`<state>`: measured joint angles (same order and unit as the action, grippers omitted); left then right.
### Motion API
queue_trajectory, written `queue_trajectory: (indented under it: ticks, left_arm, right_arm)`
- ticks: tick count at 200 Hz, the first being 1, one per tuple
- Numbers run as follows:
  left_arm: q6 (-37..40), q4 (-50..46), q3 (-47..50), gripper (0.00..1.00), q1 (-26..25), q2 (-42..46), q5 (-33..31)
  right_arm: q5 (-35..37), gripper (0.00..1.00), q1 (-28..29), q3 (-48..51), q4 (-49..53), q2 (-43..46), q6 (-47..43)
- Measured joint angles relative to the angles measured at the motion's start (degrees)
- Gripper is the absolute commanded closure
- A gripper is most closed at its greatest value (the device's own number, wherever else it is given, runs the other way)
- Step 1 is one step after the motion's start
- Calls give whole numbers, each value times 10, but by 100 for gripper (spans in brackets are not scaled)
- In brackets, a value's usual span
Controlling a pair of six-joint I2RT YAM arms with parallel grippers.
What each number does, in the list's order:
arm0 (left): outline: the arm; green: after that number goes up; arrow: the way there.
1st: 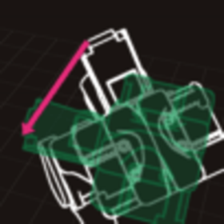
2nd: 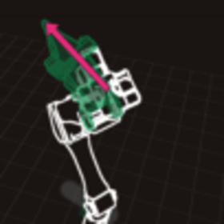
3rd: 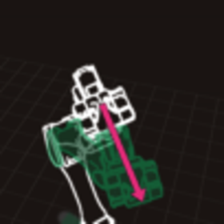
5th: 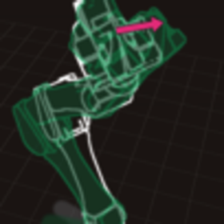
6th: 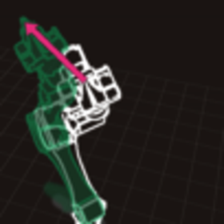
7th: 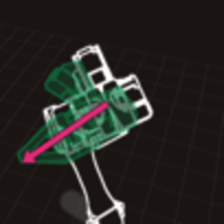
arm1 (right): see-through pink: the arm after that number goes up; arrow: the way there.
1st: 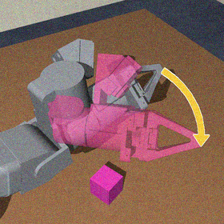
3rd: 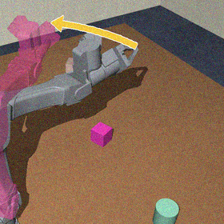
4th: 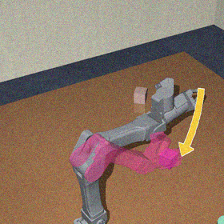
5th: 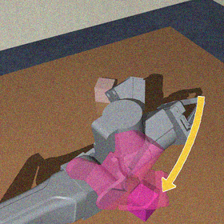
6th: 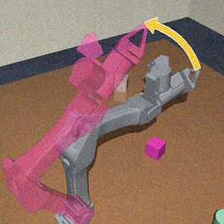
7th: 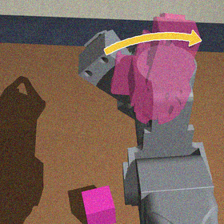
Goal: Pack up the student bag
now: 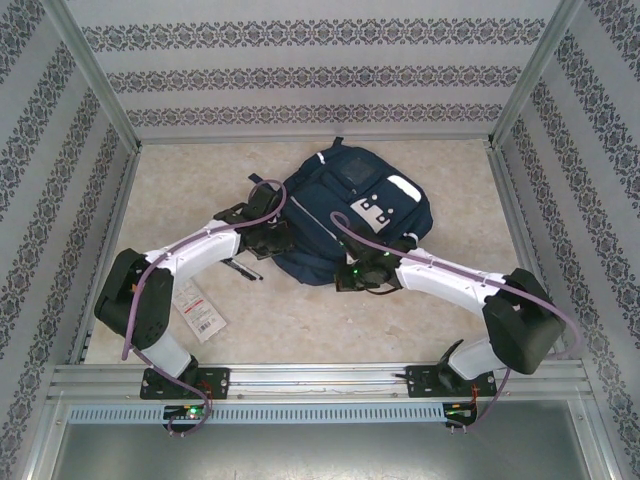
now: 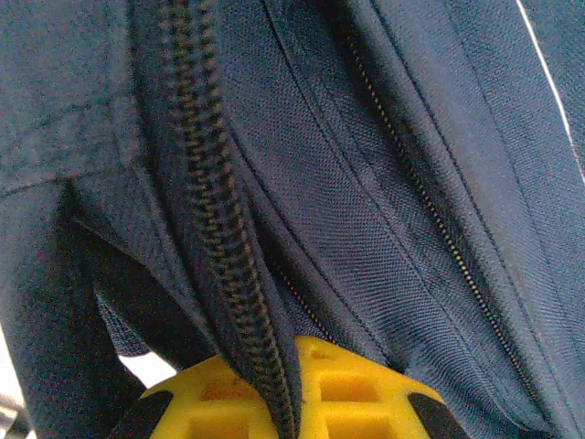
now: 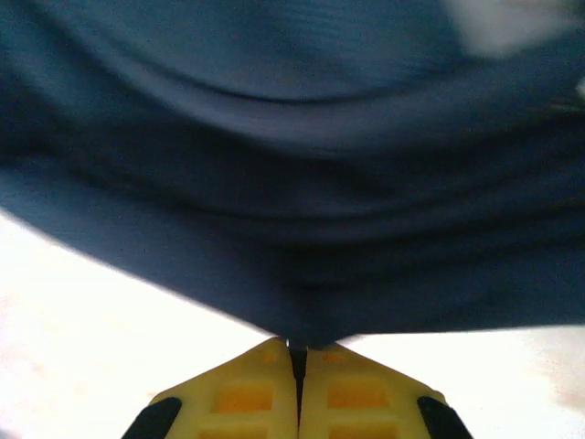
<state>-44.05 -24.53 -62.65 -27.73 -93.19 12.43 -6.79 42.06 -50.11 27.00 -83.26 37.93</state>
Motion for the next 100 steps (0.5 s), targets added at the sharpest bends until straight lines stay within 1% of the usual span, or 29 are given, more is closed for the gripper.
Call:
queue_trajectory:
  ticks: [31,55,75,100]
  left_arm:
    - [27,-1,-1,100,21,0,24]
    - [55,-6,-5,100,37,0,50]
    - [79,-22,-23,100,47,-8,74]
    - [105,-24,-38,100,49,-23,95]
  right_arm:
    - [40,100,-46,24,22,18,-4]
    - [70,100,-106,52,24,30,-4]
    - [85,100,-161,64,9,30,-5]
    - [99,100,-195,64,-12,32,-10]
